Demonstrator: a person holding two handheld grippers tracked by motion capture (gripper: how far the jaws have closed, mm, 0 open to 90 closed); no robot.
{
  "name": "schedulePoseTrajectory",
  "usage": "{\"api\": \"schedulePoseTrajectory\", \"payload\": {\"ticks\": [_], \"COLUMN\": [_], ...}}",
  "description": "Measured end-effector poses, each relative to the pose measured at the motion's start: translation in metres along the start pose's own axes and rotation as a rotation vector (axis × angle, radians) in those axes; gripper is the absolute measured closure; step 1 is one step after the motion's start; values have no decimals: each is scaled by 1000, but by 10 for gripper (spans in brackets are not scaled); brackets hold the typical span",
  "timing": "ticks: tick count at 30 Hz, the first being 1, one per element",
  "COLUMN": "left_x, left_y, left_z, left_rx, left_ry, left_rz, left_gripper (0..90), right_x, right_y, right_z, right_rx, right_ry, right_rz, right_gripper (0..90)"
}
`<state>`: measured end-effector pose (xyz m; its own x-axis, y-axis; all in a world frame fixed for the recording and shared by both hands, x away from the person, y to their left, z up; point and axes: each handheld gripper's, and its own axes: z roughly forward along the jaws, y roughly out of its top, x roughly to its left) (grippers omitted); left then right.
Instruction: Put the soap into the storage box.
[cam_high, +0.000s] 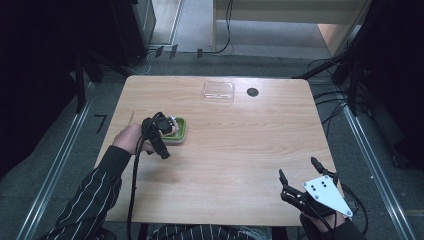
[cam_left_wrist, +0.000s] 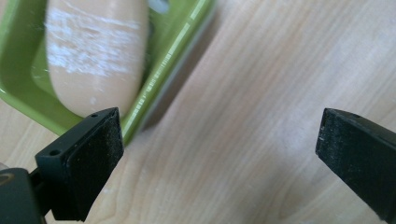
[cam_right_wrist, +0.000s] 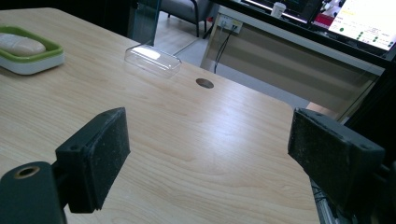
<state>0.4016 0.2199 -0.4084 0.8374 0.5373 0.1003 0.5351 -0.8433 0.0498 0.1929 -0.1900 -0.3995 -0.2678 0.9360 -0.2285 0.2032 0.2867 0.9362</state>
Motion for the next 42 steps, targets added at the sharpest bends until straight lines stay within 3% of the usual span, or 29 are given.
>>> {"api": "schedulePoseTrajectory", "payload": {"ticks": [2,9,17,22,30,42], "left_x": [-6,-28,-48,-55,-65,-64], "left_y": [-2,-9,-18,-25,-39,-42], "left_z": [-1,0,7,11,16,20], "left_rx": [-1,16,40,33,43,52], "left_ry": [-13,14,10,18,-8,-11], "left_rz": [-14,5,22,16,13,12], "left_gripper": [14,13,12,13,13,12], "right_x": [0,0,0,0,-1,-1], "right_y": [0,0,0,0,-1,-1], "right_z": [0,0,-1,-1,-1,-2], "right_rx": [0,0,-1,0,-3,-2], "right_ry": [2,2,1,0,-3,-7], "right_rz": [1,1,1,2,1,5], "right_gripper": [134,134,134,134,135,134]}}
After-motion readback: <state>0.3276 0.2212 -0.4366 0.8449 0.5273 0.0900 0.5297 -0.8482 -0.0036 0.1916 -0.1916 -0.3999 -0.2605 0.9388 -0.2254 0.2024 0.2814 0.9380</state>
